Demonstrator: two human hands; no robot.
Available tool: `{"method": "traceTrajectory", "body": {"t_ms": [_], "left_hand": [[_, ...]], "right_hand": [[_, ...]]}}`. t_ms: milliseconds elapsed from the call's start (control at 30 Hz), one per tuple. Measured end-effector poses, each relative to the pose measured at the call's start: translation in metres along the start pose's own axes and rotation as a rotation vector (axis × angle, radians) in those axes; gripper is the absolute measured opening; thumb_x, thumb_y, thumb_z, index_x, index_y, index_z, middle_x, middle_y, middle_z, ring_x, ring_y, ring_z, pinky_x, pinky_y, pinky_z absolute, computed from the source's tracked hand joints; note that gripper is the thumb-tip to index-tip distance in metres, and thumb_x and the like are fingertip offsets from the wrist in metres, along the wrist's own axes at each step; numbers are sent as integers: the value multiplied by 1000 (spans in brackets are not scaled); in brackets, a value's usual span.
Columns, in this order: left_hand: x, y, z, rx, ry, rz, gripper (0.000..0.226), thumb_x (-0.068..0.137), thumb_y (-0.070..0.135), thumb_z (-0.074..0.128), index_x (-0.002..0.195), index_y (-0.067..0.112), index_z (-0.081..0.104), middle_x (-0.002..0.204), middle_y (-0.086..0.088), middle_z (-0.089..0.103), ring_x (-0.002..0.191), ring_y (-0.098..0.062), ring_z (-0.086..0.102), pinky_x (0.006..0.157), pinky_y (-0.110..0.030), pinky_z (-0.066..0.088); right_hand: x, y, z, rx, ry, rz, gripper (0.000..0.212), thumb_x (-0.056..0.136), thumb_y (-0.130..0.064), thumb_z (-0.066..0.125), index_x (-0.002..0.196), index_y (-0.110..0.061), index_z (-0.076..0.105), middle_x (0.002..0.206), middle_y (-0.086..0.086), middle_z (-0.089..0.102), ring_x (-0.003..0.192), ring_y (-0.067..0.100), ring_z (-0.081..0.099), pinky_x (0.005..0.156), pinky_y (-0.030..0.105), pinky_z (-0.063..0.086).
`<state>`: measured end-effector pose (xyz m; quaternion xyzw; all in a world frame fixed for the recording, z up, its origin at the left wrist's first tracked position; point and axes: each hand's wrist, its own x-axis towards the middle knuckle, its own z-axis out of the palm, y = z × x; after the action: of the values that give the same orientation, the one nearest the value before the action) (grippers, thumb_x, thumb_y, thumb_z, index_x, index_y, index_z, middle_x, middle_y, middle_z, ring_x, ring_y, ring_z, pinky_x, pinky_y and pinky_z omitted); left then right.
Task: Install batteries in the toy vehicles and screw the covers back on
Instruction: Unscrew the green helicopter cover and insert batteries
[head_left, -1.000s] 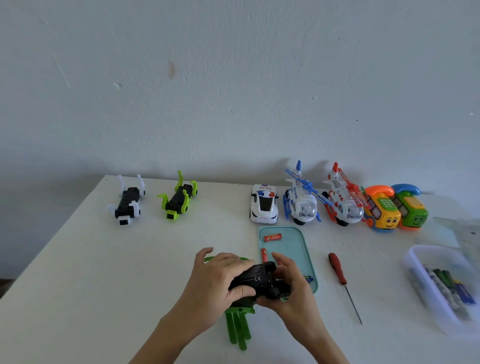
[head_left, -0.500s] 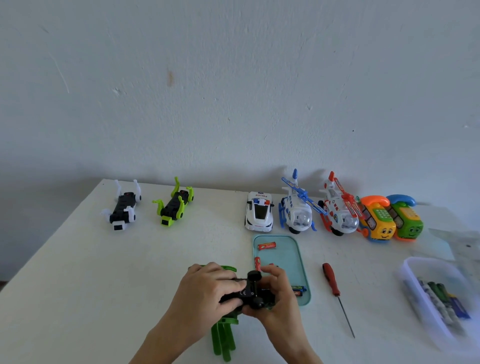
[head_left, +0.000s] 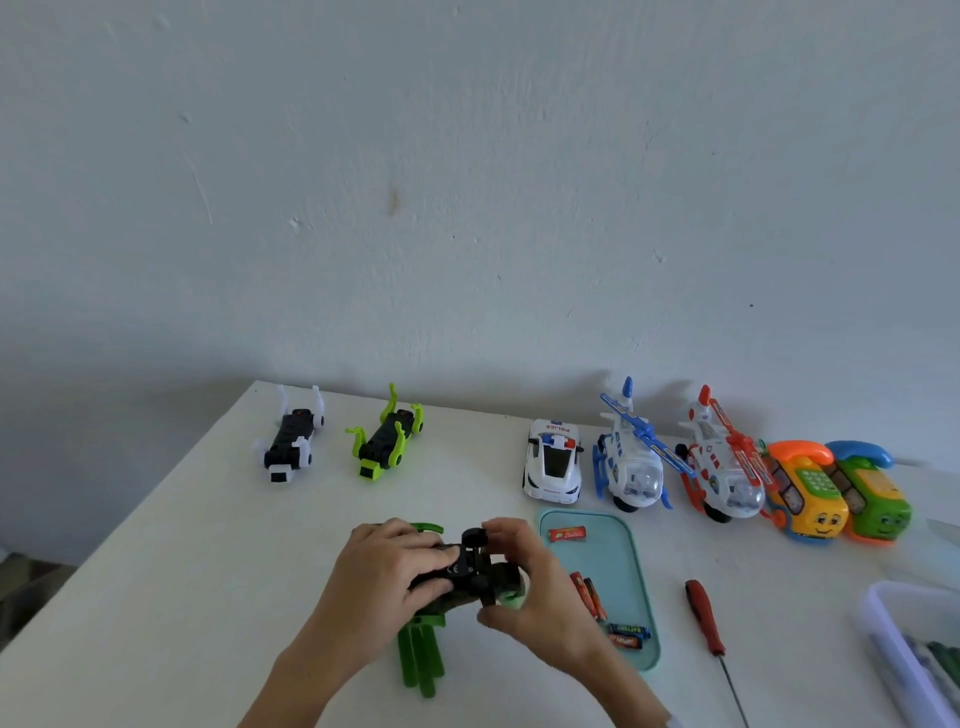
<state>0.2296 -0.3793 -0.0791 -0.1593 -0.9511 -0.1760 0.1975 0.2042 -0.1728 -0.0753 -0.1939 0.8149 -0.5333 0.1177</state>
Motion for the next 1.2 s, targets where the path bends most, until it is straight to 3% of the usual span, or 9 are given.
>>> {"method": "traceTrajectory", "body": {"t_ms": [133,267,367,433,567,700,800,1033,1200], "left_hand": [[1,1,3,9,48,-4,37,75,53,48,94,37,75,90,24,69,84,0,54,67,-21,44],[-1,3,7,-1,84,9,36,75,54,50,92,34,76,91,23,70,82,-3,57,68,-25,48],[1,-1,8,-4,95,24,31,69,51,63,89,32,77,90,21,71,81,-3,56,68,-24,48],[3,-2,9,-3,95,35,31,62,47,72,88,31,77,89,20,71,79,-5,59,65,-26,49],[5,-5,10,3,108,60,33,58,43,85,88,30,77,87,19,71,76,-7,63,64,-26,49],[6,-5,10,0,95,62,44,47,39,94,87,30,77,86,19,71,75,-7,64,64,-26,51],[5,-3,11,-20,84,59,43,49,40,93,87,32,76,87,20,71,76,-6,64,64,-26,50],[2,-2,14,-62,102,-21,33,74,57,51,88,37,73,88,25,68,82,1,56,76,-18,32],[2,2,10,-23,130,14,34,80,59,49,89,35,72,88,22,67,81,-3,58,76,-19,34]], "right_hand": [[-10,13,-55,-25,235,48,43,69,-11,77,106,-24,61,105,-9,66,101,3,60,91,17,41],[-23,57,-108,-324,688,470,24,85,-12,68,108,-10,62,113,15,60,95,27,56,82,36,45],[-33,85,-124,-494,634,825,36,92,-28,58,121,-8,53,121,23,49,106,39,50,88,42,43],[-38,92,-124,-491,594,883,41,94,-34,54,123,-6,49,120,23,51,99,37,51,80,38,43],[-40,88,-113,-527,542,757,20,93,-27,59,99,-8,56,87,15,60,79,31,54,69,37,44],[-30,75,-107,-656,391,760,16,93,-23,59,90,-10,50,84,8,56,79,25,53,68,33,42],[-20,44,-111,-694,470,651,16,93,-21,56,87,-10,45,80,7,53,70,23,51,57,33,38],[-13,-78,-70,-229,586,23,13,90,-22,57,92,-17,45,72,2,67,61,7,64,54,20,47],[-8,-89,-19,1,529,-206,19,92,-20,60,92,-27,42,73,4,62,61,12,64,54,22,47]]}}
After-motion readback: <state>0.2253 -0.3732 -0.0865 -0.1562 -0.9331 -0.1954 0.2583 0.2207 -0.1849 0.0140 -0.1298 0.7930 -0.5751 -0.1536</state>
